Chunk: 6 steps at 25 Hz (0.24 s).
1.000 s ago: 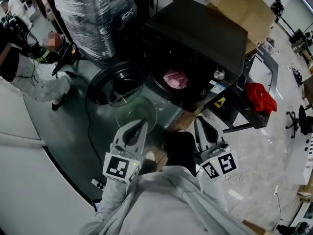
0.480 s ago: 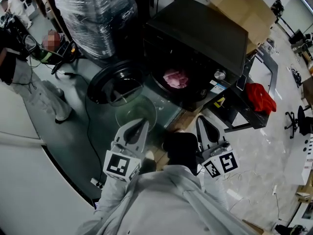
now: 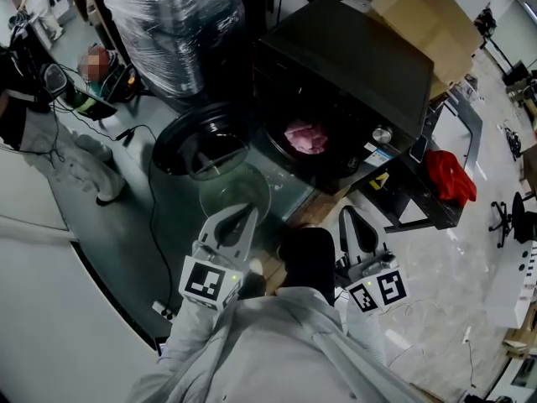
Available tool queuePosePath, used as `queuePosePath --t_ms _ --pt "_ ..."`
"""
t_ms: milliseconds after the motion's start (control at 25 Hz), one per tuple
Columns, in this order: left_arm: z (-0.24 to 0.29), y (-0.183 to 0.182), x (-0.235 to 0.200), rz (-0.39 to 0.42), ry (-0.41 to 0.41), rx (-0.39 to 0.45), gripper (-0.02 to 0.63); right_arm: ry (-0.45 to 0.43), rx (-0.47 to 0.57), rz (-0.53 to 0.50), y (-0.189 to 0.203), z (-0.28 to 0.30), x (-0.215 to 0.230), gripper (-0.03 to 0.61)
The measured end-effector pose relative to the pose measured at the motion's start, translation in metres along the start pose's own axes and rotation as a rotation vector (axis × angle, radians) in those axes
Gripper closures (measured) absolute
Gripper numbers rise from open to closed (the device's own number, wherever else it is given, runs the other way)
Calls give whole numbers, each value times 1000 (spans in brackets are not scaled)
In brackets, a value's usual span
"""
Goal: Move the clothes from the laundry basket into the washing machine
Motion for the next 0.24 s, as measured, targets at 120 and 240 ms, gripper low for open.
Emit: queuePosePath --t_ms 120,240 --pt "2 1 1 8 11 -15 595 9 -8 4 2 -2 2 561" --pt "5 5 3 17 30 -31 595 14 -17 11 5 -5 4 561"
Point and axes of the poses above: the fingertips, and each gripper's own axes: z forward along the fingers, x to its right, y out of its underside, the point moved 10 cm from there along -z, backward along the fingers, and after that the axes turned 8 degrees about -y, right-handed, at the moved point
